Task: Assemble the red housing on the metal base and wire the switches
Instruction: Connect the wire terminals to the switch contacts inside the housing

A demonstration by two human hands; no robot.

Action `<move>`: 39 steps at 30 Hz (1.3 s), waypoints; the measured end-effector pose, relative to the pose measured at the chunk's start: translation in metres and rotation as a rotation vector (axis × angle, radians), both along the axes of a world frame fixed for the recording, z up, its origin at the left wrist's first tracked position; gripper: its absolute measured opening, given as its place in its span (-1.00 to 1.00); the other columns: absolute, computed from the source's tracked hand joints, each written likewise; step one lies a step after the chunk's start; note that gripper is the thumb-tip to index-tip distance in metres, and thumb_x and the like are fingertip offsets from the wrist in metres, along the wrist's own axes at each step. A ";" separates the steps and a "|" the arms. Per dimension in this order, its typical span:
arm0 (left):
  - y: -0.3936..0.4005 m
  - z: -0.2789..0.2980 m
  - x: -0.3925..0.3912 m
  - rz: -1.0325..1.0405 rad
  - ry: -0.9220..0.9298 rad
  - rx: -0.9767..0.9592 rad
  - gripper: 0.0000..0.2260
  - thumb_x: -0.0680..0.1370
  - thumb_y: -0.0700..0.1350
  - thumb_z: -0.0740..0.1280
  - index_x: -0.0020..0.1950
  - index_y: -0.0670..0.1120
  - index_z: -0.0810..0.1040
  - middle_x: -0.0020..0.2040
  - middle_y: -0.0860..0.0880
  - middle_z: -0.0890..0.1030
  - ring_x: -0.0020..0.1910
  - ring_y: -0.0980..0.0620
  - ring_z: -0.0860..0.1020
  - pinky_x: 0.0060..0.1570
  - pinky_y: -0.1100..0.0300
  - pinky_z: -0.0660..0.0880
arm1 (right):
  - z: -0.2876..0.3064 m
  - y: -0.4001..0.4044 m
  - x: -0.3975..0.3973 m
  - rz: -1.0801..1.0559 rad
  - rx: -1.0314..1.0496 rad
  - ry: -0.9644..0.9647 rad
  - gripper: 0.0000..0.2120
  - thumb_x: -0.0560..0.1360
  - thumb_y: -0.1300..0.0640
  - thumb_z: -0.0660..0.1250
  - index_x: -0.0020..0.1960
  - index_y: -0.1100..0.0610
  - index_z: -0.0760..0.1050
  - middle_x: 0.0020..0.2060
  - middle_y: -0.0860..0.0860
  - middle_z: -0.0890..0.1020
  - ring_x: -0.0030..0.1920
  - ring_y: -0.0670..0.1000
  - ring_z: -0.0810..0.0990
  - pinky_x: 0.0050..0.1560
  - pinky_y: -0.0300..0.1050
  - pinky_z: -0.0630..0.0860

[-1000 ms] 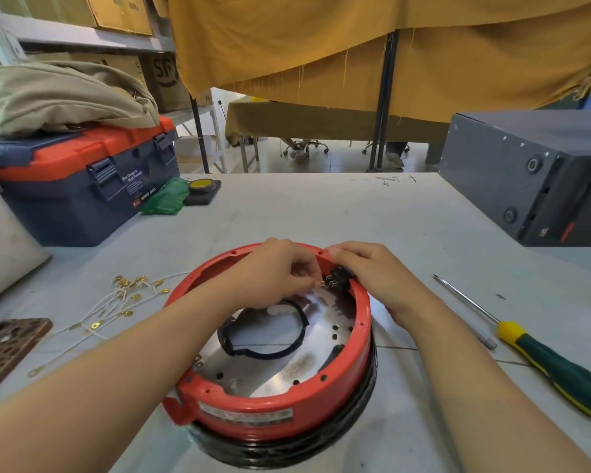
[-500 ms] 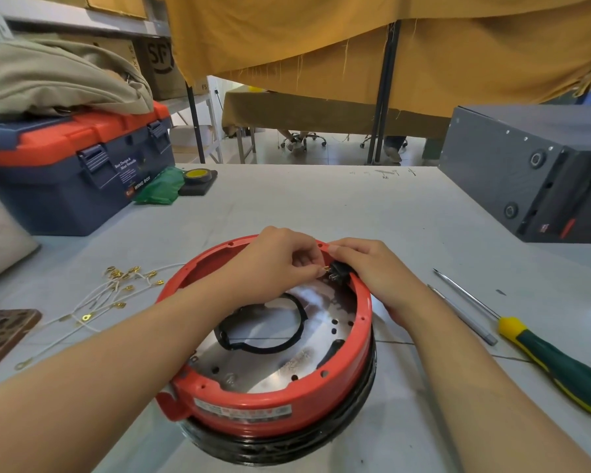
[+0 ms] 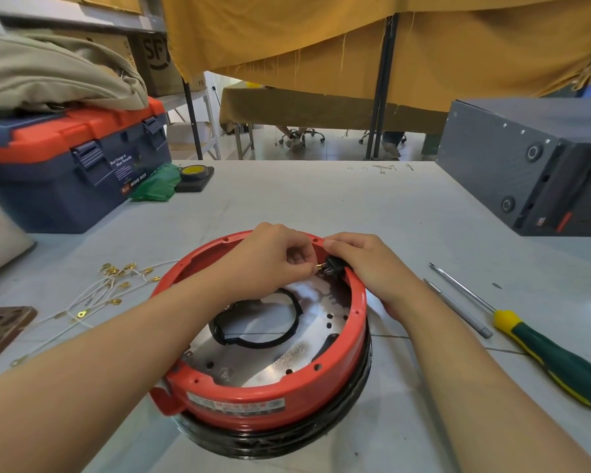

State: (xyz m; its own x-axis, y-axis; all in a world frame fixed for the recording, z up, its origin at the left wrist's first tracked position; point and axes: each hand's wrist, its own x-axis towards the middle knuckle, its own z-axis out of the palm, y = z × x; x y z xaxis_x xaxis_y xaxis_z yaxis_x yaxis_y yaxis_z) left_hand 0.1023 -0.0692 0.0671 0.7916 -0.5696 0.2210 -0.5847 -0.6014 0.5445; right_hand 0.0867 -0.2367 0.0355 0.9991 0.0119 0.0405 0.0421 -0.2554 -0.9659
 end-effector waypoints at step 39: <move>0.002 0.001 -0.002 0.016 0.061 -0.002 -0.94 0.42 -0.21 0.39 -0.19 -0.07 0.62 -0.39 0.14 0.56 -0.39 0.29 0.50 -0.37 0.50 0.36 | 0.004 -0.002 -0.001 -0.126 -0.253 -0.165 -0.84 0.48 0.03 0.36 -0.17 0.08 0.65 -0.29 -0.05 0.66 -0.32 -0.17 0.54 -0.36 -0.46 0.38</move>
State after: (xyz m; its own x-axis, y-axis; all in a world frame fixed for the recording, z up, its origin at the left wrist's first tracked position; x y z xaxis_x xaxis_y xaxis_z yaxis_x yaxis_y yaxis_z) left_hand 0.1005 -0.0668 0.0676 0.8127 -0.5564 0.1729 -0.5406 -0.6093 0.5802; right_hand 0.0860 -0.2391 0.0399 0.9736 -0.0810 0.2133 0.1455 -0.4994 -0.8541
